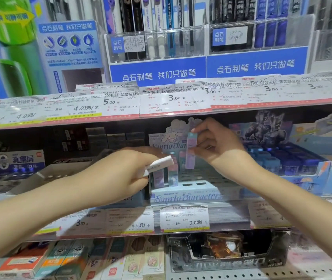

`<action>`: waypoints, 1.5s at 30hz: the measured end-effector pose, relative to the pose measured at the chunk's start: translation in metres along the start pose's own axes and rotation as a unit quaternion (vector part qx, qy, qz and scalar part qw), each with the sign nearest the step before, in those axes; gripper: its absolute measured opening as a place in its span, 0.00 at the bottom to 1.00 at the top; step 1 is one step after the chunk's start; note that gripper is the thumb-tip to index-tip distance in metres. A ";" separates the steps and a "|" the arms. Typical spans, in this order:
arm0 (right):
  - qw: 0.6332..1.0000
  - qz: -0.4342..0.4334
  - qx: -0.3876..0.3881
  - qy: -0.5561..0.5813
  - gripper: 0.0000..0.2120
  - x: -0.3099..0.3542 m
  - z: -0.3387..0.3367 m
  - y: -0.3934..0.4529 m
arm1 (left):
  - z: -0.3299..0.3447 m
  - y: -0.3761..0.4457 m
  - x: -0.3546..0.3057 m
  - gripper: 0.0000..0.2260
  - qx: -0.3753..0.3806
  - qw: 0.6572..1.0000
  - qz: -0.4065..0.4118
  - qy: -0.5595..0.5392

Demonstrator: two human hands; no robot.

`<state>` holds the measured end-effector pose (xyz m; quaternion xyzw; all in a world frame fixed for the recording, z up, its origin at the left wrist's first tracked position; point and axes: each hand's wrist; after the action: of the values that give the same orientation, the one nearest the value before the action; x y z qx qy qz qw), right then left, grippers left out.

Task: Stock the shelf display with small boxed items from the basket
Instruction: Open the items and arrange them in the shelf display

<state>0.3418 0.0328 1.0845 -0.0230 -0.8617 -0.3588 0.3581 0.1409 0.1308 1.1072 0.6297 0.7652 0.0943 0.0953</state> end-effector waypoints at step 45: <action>0.988 -0.071 0.056 0.122 0.10 0.048 0.010 -0.033 | 0.000 0.002 -0.005 0.07 -0.071 0.994 0.008 -0.082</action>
<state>0.2910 0.0045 1.0902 0.1024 -0.8296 -0.3345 0.4352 0.1433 0.1261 1.1081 0.6331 0.7411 0.0973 0.2010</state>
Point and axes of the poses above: each hand's wrist, its own y-axis towards the middle knuckle, its own z-axis out of the palm, x = y × z, and after that the axes turned 5 degrees about x, right-handed
